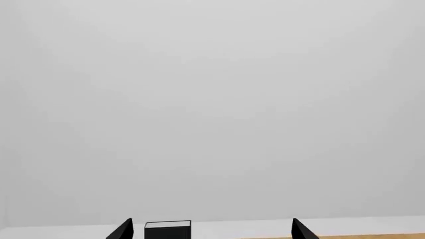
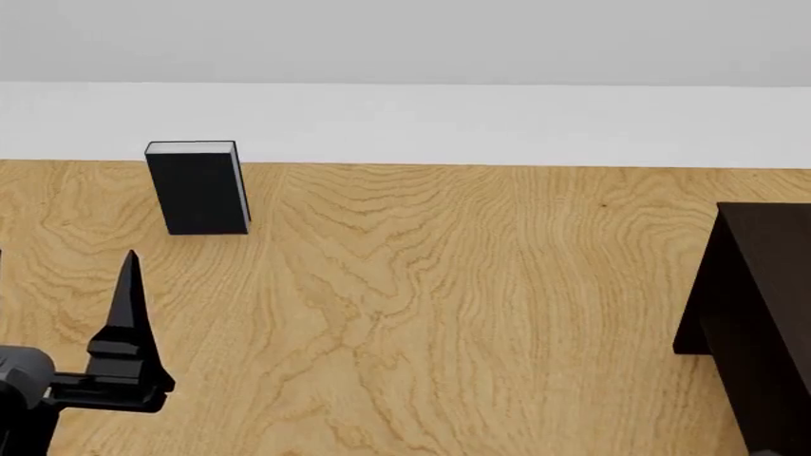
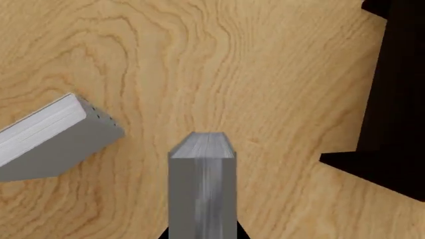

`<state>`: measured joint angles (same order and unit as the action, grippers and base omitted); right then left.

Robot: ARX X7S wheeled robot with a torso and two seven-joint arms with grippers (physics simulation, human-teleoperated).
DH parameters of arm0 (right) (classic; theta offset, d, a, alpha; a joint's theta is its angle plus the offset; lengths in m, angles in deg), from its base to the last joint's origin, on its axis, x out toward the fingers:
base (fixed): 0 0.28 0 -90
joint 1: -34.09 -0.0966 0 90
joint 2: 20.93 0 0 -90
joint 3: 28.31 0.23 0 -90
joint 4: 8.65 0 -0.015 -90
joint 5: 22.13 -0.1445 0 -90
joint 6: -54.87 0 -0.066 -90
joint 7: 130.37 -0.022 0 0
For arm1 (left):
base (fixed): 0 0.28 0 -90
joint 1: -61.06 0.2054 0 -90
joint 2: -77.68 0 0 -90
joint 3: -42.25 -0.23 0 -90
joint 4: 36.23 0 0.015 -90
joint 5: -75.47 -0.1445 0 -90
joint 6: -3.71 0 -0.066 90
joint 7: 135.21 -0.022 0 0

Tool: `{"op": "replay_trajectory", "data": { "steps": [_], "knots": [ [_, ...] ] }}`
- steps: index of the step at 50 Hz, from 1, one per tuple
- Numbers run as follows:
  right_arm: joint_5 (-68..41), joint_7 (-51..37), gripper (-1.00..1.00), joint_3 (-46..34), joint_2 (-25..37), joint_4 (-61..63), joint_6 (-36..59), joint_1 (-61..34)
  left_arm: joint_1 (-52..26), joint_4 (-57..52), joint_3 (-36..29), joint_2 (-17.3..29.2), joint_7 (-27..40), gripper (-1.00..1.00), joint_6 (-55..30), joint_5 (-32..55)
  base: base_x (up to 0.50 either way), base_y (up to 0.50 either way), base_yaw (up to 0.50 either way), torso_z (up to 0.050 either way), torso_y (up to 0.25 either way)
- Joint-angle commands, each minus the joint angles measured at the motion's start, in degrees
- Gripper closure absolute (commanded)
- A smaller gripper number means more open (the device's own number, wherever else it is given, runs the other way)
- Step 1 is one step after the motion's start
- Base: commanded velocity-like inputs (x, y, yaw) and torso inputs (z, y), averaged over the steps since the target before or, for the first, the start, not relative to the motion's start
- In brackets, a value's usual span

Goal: Pick up the book on the right and place it on the cabinet shelf.

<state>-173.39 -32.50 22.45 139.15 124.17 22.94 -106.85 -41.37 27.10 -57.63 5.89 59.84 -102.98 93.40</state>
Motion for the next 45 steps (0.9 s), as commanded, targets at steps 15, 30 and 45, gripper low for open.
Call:
{"op": "replay_trajectory", "data": {
  "steps": [15,30,45],
  "knots": [
    [7.78,0.00,1.00,-5.39,-13.15,-26.73,16.78,-17.82,-0.31,0.47,-0.20,0.32,0.34,-1.00,0.22,0.56,0.00,0.00,0.00,0.000,0.001],
    [22.14,7.55,1.00,-6.07,-25.87,-43.93,26.46,-25.32,-0.58,0.72,-0.60,0.49,0.75,-1.00,-0.03,0.52,0.00,0.00,0.00,0.000,0.001],
    [55.40,30.17,1.00,-9.65,-37.74,-54.94,29.62,-33.14,-0.87,1.44,-0.43,0.69,0.92,-1.00,0.38,0.84,0.00,0.00,0.00,0.000,0.001]
  ]
}}
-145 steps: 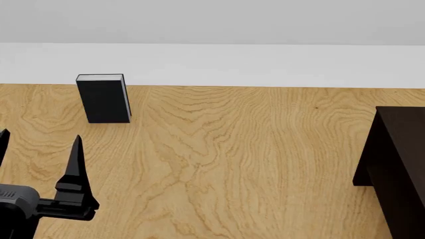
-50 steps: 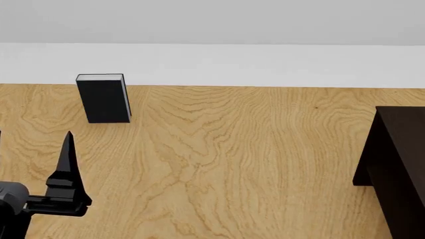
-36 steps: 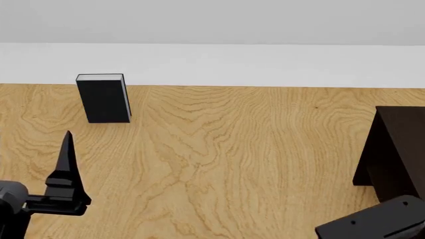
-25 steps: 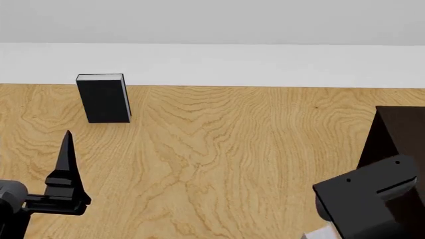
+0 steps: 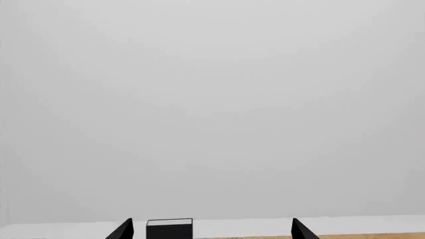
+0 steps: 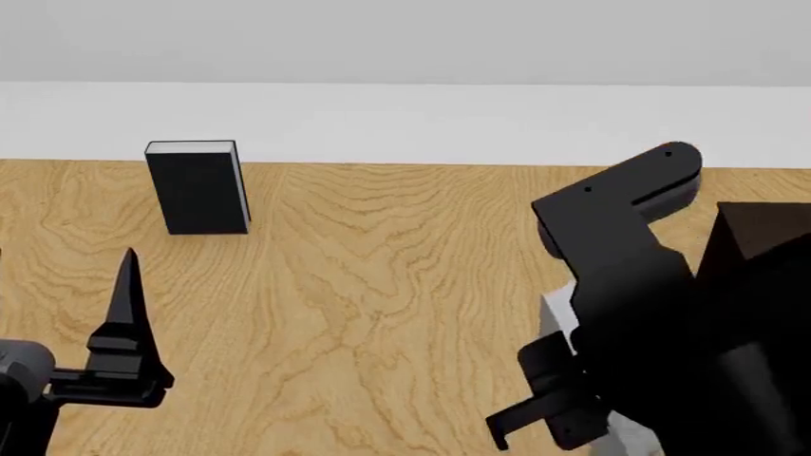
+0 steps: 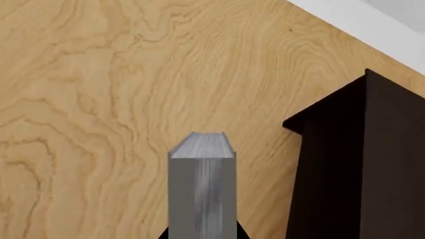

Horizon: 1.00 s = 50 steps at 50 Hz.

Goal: Pick up the book on the right and place it on the cabinet shelf.

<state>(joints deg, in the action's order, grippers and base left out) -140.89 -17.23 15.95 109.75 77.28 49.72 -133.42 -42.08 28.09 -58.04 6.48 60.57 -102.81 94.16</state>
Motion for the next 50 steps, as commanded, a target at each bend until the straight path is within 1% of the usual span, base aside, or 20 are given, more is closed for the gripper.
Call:
{"op": "replay_trajectory", "data": {
  "steps": [1,3,4,7,8,9,10,11,13,15,18,22,29,35,37,39,43,45,48,50],
  "knots": [
    [24.67,16.79,1.00,-3.67,-8.81,-8.41,2.16,-6.93,-0.14,0.36,-0.01,0.14,0.22,-1.00,0.15,0.16,0.00,0.00,0.00,0.000,0.000],
    [28.06,20.06,1.00,-5.81,-10.40,-10.44,1.80,-8.01,-0.14,0.51,0.01,0.17,0.17,-1.00,0.29,0.22,0.00,0.00,0.00,0.000,0.005],
    [30.59,22.33,1.00,-8.11,-11.66,-11.84,2.28,-8.97,-0.24,0.81,-0.06,0.15,0.09,-1.00,0.45,0.17,0.00,0.00,0.00,0.015,0.000],
    [34.77,26.31,1.00,-10.51,-13.21,-13.82,0.20,-9.92,-0.30,0.88,-0.03,0.20,0.16,-1.00,0.38,0.26,0.00,0.00,0.00,0.000,0.000],
    [37.52,29.78,1.00,-12.01,-13.92,-14.86,-1.76,-10.43,-0.30,0.79,0.03,0.23,0.23,-1.00,0.28,0.35,0.00,0.00,0.00,0.000,0.000],
    [38.05,29.00,1.00,-12.76,-14.91,-17.21,-0.94,-11.01,-0.26,0.67,0.07,0.27,0.28,-1.00,0.22,0.42,0.00,0.00,0.00,0.000,0.000],
    [39.53,31.06,1.00,-14.30,-16.02,-18.71,-1.11,-11.77,-0.24,0.61,0.17,0.34,0.35,-1.00,0.16,0.47,0.00,0.00,0.00,0.000,0.000],
    [40.40,32.93,1.00,-14.27,-15.80,-17.79,-3.38,-11.54,-0.31,0.69,0.27,0.34,0.33,-1.00,0.13,0.66,0.00,0.00,0.00,0.000,0.000],
    [41.90,33.67,1.00,-16.44,-18.06,-21.53,-1.89,-12.84,-0.35,0.65,0.34,0.38,0.41,-1.00,0.04,0.77,0.00,0.00,0.00,0.000,0.005],
    [43.68,36.01,1.00,-17.51,-18.63,-21.71,-4.07,-13.13,-0.31,0.50,0.33,0.42,0.50,-1.00,-0.04,0.82,0.00,0.00,0.00,0.000,0.000],
    [46.04,38.30,1.00,-18.91,-21.05,-25.29,-6.47,-13.59,-0.31,0.71,0.36,0.46,0.50,-1.00,0.07,0.90,0.00,0.00,0.00,0.000,0.000],
    [52.01,44.31,1.00,-25.53,-24.10,-26.82,-9.37,-14.36,-0.54,1.00,1.30,0.64,0.58,-1.00,0.12,1.66,0.00,0.00,0.00,0.000,0.003],
    [59.47,50.57,1.00,-32.94,-29.71,-32.92,-15.55,-12.96,-0.93,1.45,1.76,0.65,0.76,-1.00,0.22,2.13,0.00,0.00,0.00,0.000,0.000],
    [63.28,52.81,1.00,-36.20,-34.21,-38.51,-18.97,-12.03,-0.76,0.97,1.43,0.77,0.85,-1.00,0.03,2.18,0.00,0.00,0.00,0.000,0.002],
    [63.99,52.30,1.00,-36.42,-35.36,-40.06,-19.81,-11.46,-0.78,0.90,1.49,0.82,0.87,-1.00,0.00,2.31,0.00,0.00,0.00,0.000,0.000],
    [64.99,49.58,1.00,-36.55,-36.05,-40.80,-20.00,-11.14,-0.76,0.73,1.64,0.91,0.93,-1.00,-0.06,2.51,0.00,0.00,0.00,0.000,0.000],
    [65.31,48.86,1.00,-36.58,-36.71,-40.79,-20.99,-9.91,-1.02,1.07,2.06,0.95,0.96,-1.00,0.00,2.94,0.00,0.00,0.00,0.000,0.003],
    [66.12,49.17,1.00,-37.25,-37.80,-42.13,-22.20,-8.93,-1.19,1.72,2.29,0.91,0.85,-1.00,0.41,3.04,0.00,0.00,0.00,0.000,0.000],
    [67.95,47.39,1.00,-38.39,-40.19,-45.85,-23.28,-7.23,-1.13,1.10,2.54,1.04,1.15,-1.00,0.00,3.40,0.00,0.00,0.00,0.000,0.000],
    [68.06,46.72,1.00,-38.55,-40.61,-46.22,-24.63,-5.99,-1.10,1.05,2.55,1.08,1.13,-1.00,0.06,3.49,0.00,0.00,0.00,0.000,0.005]
  ]
}}
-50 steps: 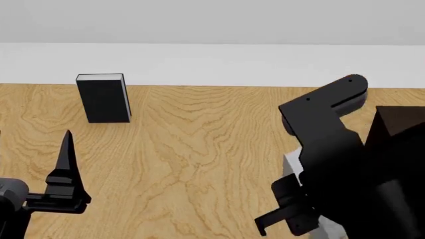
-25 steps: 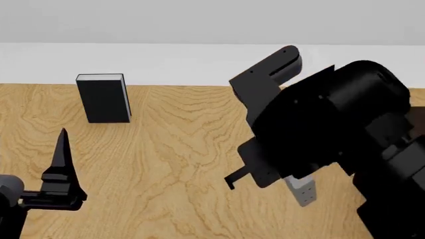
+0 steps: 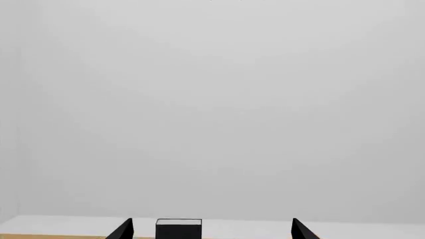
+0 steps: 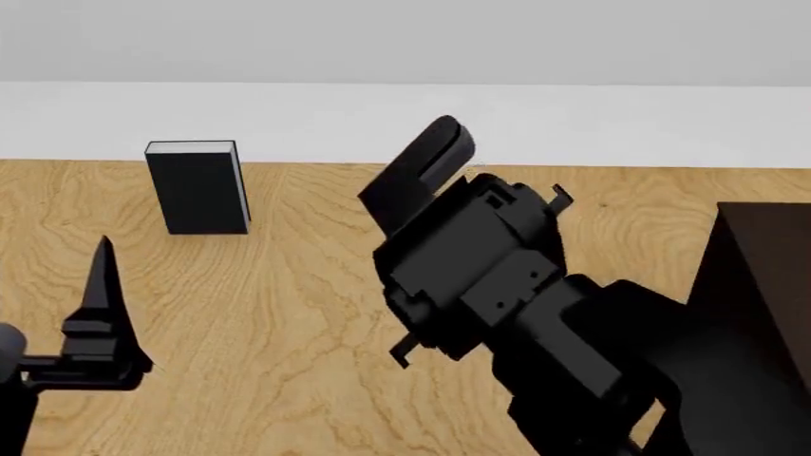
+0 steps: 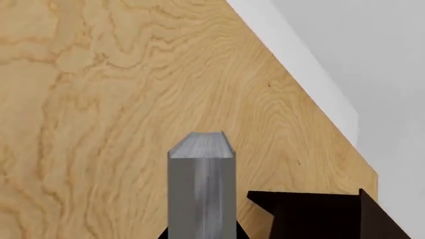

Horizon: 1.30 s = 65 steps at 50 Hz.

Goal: Pick up the book on the right and place it on the cabinet shelf.

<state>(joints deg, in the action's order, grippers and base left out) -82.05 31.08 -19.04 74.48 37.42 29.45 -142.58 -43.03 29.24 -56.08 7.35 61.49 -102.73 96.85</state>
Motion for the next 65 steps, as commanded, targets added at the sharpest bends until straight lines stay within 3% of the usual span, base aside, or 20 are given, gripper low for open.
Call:
{"op": "replay_trajectory", "data": {
  "steps": [1,11,25,46,65],
  "knots": [
    [9.53,-3.82,1.00,-4.15,-5.39,-6.08,-3.98,3.68,-0.09,-0.28,0.58,0.26,0.29,-1.00,-0.13,0.80,0.00,0.00,0.00,0.000,0.000],
    [6.52,-11.21,1.00,-5.81,-5.40,-4.49,-4.23,5.57,-0.22,-0.06,0.79,0.40,0.39,-1.00,-0.04,1.23,0.00,0.00,0.00,0.001,0.001],
    [12.12,-20.46,1.00,-6.59,-5.41,-3.14,3.20,9.87,-0.28,0.17,0.59,0.51,0.44,-1.00,0.22,1.38,0.00,0.00,0.00,0.000,0.001],
    [11.99,-35.16,1.00,-6.14,-5.41,-2.10,3.65,14.25,-0.36,0.69,1.33,0.79,0.38,-1.00,0.26,2.98,0.00,0.00,0.00,0.000,0.001],
    [21.22,-35.83,1.00,-6.24,-5.41,-3.12,5.07,17.32,-4.21,7.50,1.50,-0.18,-1.37,-1.00,1.65,4.21,0.00,0.00,0.00,0.000,0.002]
  ]
}}
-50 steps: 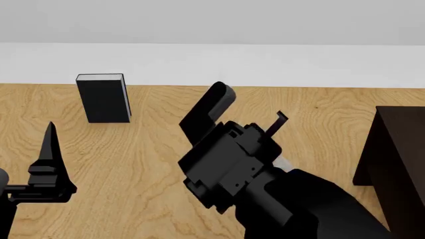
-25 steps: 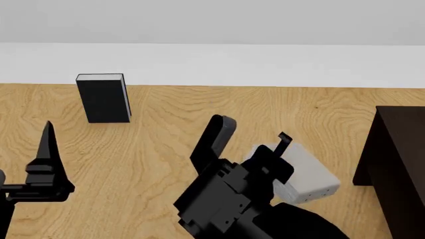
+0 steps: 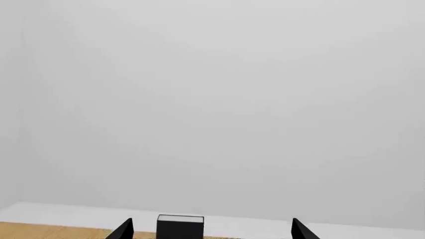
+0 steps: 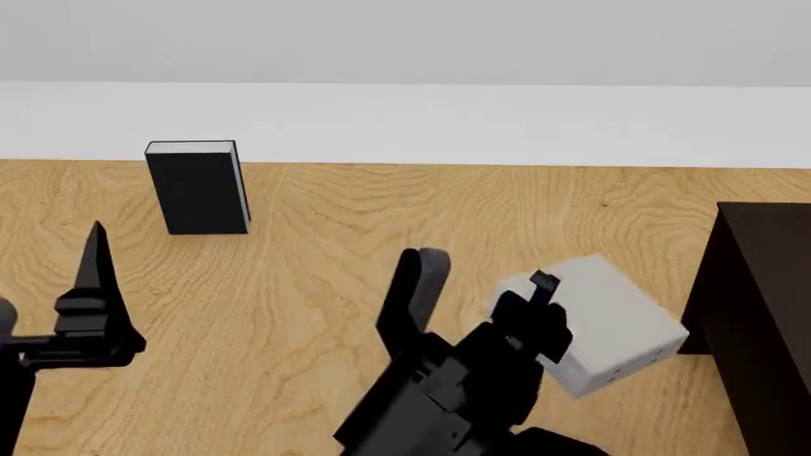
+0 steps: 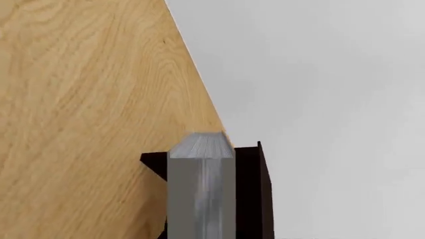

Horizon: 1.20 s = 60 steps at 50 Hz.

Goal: Pick up the book on the right and place it on the cabinet shelf.

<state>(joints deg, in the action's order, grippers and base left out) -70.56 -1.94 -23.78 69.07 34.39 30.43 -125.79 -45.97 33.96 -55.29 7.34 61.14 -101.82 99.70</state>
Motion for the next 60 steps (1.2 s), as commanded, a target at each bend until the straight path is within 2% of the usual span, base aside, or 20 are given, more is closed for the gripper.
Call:
{"op": "replay_trajectory", "data": {
  "steps": [1,5,36,60],
  "knots": [
    [10.41,-3.70,1.00,-1.48,0.00,-0.19,4.07,0.70,-1.48,3.41,0.82,-0.28,-1.13,-1.00,0.91,1.48,0.00,0.00,0.00,0.000,0.000],
    [10.84,-6.20,1.00,-1.39,0.00,-0.51,2.34,1.70,-1.84,4.04,1.18,-0.33,-1.16,-1.00,0.92,2.00,0.00,0.00,0.00,0.000,0.000],
    [21.08,-4.94,1.00,-2.00,0.00,-3.17,-1.80,8.79,-2.02,5.06,0.59,-0.20,-0.74,-1.00,1.38,1.88,0.00,0.00,0.00,0.000,0.001],
    [20.26,-2.94,1.00,-1.84,0.00,-5.85,-6.13,10.38,-2.10,5.46,0.25,0.00,-0.49,-1.00,1.65,2.03,0.00,0.00,0.00,0.000,0.002]
  ]
}}
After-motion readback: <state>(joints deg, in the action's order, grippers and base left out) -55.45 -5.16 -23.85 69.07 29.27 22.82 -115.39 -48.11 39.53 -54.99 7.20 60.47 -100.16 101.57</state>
